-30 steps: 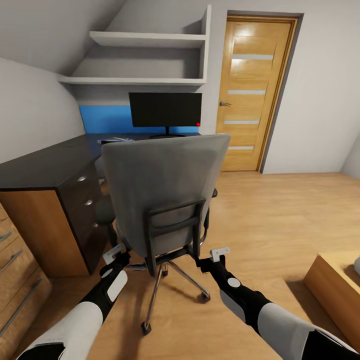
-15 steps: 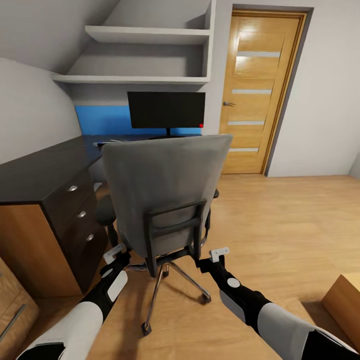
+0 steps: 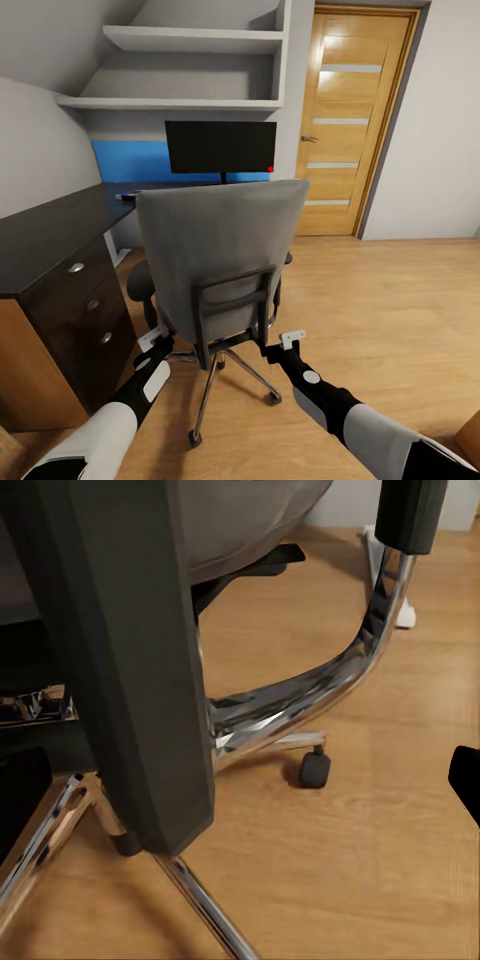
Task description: In the bedroom, organize the workspace by keeping the computer under the desk, ensuring the monitor is on the desk, placing the keyboard on the desk next to the monitor, placing the mouse on the desk next to the keyboard, moving the folder from the swivel chair onto the desk next to the mouse, stacking the notebook on top of the folder with the pen on top of the notebook, and positioning the swivel chair next to the desk.
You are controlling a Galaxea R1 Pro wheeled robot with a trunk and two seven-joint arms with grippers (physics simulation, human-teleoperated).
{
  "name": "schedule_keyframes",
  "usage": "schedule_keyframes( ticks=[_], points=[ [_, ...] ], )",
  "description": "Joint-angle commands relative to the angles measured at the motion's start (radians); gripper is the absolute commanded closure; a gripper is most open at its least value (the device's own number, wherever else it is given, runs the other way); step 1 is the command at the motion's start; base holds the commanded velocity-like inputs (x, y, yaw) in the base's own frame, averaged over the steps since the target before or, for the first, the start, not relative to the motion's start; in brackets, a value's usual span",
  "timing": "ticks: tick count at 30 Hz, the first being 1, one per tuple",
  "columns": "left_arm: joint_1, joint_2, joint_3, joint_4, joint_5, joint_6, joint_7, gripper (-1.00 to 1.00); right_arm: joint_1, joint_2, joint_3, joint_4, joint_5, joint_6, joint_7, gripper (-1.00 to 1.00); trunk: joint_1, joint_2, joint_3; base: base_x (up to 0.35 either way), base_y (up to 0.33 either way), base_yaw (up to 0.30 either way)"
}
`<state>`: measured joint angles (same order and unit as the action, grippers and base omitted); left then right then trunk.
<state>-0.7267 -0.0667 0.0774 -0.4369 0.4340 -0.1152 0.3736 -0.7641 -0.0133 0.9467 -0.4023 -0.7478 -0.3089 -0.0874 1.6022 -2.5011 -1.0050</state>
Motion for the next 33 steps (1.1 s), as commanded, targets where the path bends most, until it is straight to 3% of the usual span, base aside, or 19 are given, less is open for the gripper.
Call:
schedule_keyframes(
  ticks=[1,33],
  points=[
    [0.000,0.000,0.004,0.000,0.009,-0.006,-0.001,-1.00,-0.001,-0.001,0.002,-0.001,-0.010,-0.004,-0.011,-1.00,0.000,0.000,-0.001,0.334,0.000,0.000],
    [0.000,0.001,0.004,-0.001,0.009,-0.004,-0.001,-1.00,-0.001,-0.002,0.001,-0.001,-0.010,-0.004,-0.012,-1.00,0.000,0.000,-0.001,0.334,0.000,0.000]
  ],
)
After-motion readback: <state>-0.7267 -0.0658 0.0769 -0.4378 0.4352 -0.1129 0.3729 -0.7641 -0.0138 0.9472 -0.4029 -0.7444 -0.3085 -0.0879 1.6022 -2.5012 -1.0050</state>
